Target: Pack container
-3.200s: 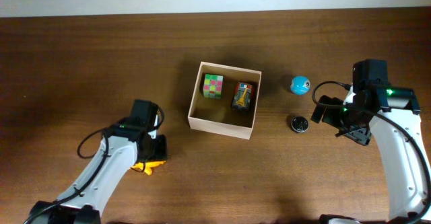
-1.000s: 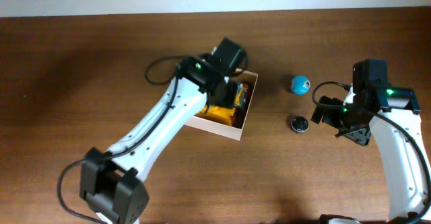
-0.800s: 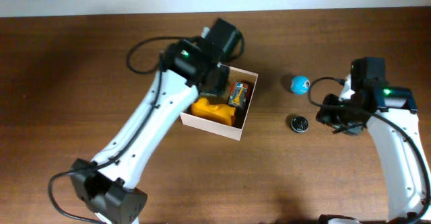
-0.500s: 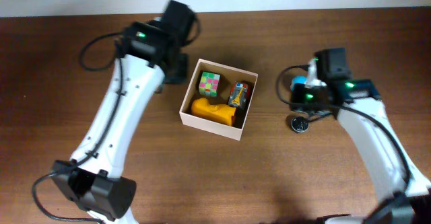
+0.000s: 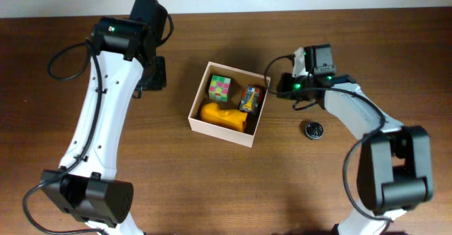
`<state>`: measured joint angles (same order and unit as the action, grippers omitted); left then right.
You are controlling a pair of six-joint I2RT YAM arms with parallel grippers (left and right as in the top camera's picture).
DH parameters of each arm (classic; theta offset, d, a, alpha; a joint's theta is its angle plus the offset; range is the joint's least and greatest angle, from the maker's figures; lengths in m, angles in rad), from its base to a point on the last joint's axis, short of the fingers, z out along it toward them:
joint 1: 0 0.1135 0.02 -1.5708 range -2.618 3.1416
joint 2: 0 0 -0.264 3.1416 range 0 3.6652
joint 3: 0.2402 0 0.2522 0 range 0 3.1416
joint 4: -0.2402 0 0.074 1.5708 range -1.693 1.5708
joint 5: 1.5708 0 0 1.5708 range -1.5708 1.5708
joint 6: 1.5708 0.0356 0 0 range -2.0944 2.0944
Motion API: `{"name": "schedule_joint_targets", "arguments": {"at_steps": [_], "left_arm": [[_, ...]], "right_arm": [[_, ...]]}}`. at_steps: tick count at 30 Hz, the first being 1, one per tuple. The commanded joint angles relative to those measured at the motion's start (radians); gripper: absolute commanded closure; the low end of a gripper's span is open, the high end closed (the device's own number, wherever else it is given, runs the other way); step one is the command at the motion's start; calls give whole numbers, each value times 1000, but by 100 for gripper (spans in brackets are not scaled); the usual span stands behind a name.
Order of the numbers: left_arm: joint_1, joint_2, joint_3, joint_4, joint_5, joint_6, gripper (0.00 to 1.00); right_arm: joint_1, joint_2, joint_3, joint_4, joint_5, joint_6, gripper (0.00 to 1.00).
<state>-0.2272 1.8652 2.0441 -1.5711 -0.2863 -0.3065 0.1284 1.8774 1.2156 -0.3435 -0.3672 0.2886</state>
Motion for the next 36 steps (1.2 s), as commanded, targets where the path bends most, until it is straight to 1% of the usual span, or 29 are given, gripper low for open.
{"name": "schedule_joint_targets", "arguments": {"at_steps": [1, 6, 11, 16, 18, 20, 22, 25, 26, 27, 28, 29, 31, 32, 33, 34, 35, 36], "left_arm": [[8, -13, 16, -9, -9, 12, 56], [8, -13, 16, -13, -7, 12, 56], [8, -13, 16, -23, -6, 12, 56], [8, -13, 16, -25, -6, 12, 56], [8, -13, 16, -32, -6, 12, 56], [8, -13, 16, -39, -7, 12, 56], [8, -18, 16, -39, -6, 12, 56], [9, -45, 17, -19, -7, 12, 55], [9, -59, 20, -9, -7, 12, 53], [12, -74, 25, 2, -7, 12, 48], [17, -96, 35, 15, -7, 12, 44], [24, -114, 43, 26, -7, 12, 38], [40, -154, 61, 50, -7, 12, 22], [52, -177, 71, 61, -7, 12, 19], [69, -205, 79, 72, -7, 12, 16], [82, -224, 83, 77, -7, 12, 14], [100, -248, 85, 82, -7, 12, 13], [120, -270, 85, 82, -7, 12, 7]], "right_arm": [[31, 45, 12, 83, -139, 0, 96], [50, 51, 12, 219, -161, 0, 96], [49, 51, 12, 335, -282, 0, 96], [42, 50, 12, 321, -292, -3, 96], [1, 27, 19, 284, -292, -3, 96], [-45, 0, 48, 197, -291, -3, 96], [-96, -23, 109, 51, -267, -6, 96], [-150, -32, 248, -228, -177, -128, 94], [-158, -32, 312, -344, -112, -184, 89], [-159, -32, 355, -418, -49, -219, 76], [-159, -32, 419, -516, 64, -255, 60], [-154, -32, 459, -568, 132, -263, 52], [-153, -32, 523, -635, 177, -263, 48], [-154, -32, 542, -651, 177, -263, 44], [-154, -32, 550, -657, 177, -263, 42], [-154, -32, 551, -660, 177, -261, 41], [-155, -31, 550, -666, 177, -247, 41], [-155, -21, 550, -679, 177, -223, 44]]}}
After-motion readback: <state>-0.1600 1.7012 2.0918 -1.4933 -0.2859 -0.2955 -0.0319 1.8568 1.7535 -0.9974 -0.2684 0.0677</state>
